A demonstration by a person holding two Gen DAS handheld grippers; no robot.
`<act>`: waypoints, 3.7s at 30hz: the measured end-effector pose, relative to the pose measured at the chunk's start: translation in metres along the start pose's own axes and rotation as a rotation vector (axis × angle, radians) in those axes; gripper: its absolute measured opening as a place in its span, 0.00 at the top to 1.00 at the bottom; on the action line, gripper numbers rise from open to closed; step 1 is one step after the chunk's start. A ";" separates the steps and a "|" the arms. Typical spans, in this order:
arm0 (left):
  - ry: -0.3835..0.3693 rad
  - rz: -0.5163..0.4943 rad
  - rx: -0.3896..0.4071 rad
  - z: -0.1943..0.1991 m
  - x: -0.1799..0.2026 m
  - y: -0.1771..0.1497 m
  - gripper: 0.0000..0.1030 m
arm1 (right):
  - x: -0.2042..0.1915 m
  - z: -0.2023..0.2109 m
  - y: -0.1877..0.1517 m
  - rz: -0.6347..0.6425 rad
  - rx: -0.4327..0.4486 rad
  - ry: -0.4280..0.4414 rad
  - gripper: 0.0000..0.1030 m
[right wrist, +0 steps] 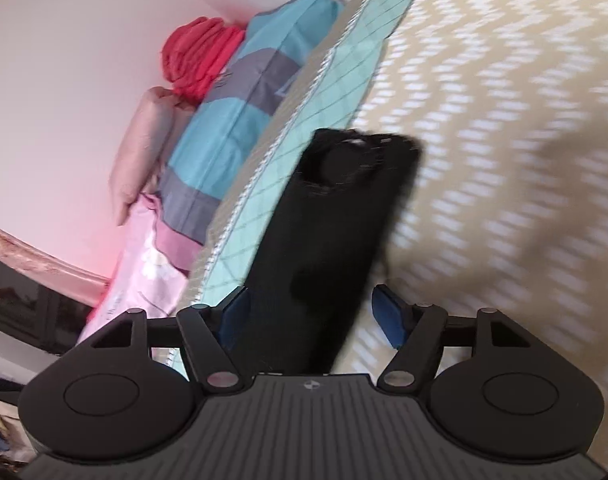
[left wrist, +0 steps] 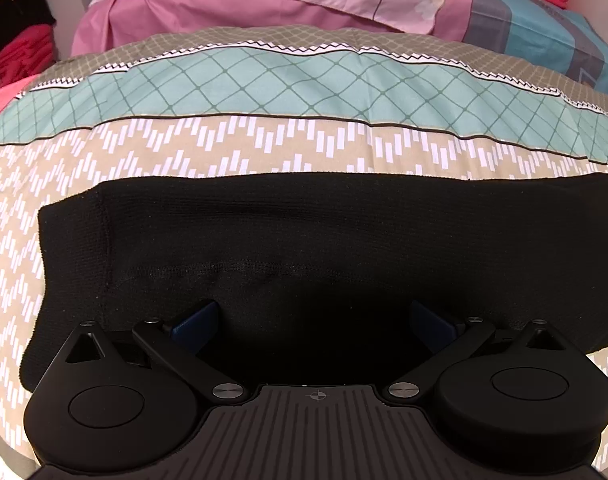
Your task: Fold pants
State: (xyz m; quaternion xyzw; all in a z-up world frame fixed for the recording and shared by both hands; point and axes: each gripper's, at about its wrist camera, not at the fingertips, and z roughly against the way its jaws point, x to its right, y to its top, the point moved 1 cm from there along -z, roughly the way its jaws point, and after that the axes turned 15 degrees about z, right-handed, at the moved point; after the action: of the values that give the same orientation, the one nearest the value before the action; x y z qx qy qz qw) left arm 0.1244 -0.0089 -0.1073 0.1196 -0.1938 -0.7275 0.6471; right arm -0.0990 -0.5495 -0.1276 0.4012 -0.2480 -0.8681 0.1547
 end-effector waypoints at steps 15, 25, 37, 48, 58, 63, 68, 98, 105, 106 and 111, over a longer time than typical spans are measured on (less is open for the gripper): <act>0.032 -0.006 -0.050 -0.001 0.004 0.007 0.00 | -0.026 0.011 0.017 0.099 0.015 0.078 0.84; -0.006 -0.073 -0.059 -0.002 0.023 -0.005 0.00 | 0.012 0.021 0.020 0.130 0.015 -0.005 0.84; -0.082 -0.009 -0.099 0.014 0.011 0.004 0.00 | 0.032 0.071 0.011 -0.085 0.045 -0.030 0.25; -0.041 0.135 -0.052 0.026 -0.022 0.018 0.00 | -0.099 0.089 -0.112 0.454 -0.299 0.407 0.22; 0.104 0.019 -0.062 0.007 -0.011 0.007 0.00 | -0.225 0.052 -0.255 0.826 -0.613 0.729 0.29; 0.134 0.011 -0.065 0.006 -0.006 0.007 0.00 | -0.238 0.021 -0.264 0.759 -0.577 0.761 0.30; 0.142 0.005 -0.061 0.007 -0.004 0.005 0.00 | -0.240 0.019 -0.282 0.754 -0.798 0.928 0.28; 0.153 -0.021 -0.047 0.005 -0.002 0.001 0.00 | -0.208 0.046 -0.196 0.738 -0.613 0.819 0.29; 0.173 -0.039 -0.043 0.007 0.000 -0.002 0.00 | -0.178 0.002 -0.174 0.625 -0.485 0.625 0.43; 0.170 -0.040 -0.044 0.007 0.000 -0.002 0.00 | -0.169 -0.002 -0.166 0.592 -0.448 0.604 0.43; 0.161 -0.042 -0.031 0.008 -0.003 -0.003 0.00 | -0.107 -0.014 -0.103 0.353 -0.276 0.508 0.47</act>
State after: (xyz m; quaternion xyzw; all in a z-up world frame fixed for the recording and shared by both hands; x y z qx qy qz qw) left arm 0.1184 -0.0050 -0.1019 0.1717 -0.1272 -0.7319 0.6470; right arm -0.0283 -0.4186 -0.1264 0.5307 -0.1474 -0.7256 0.4125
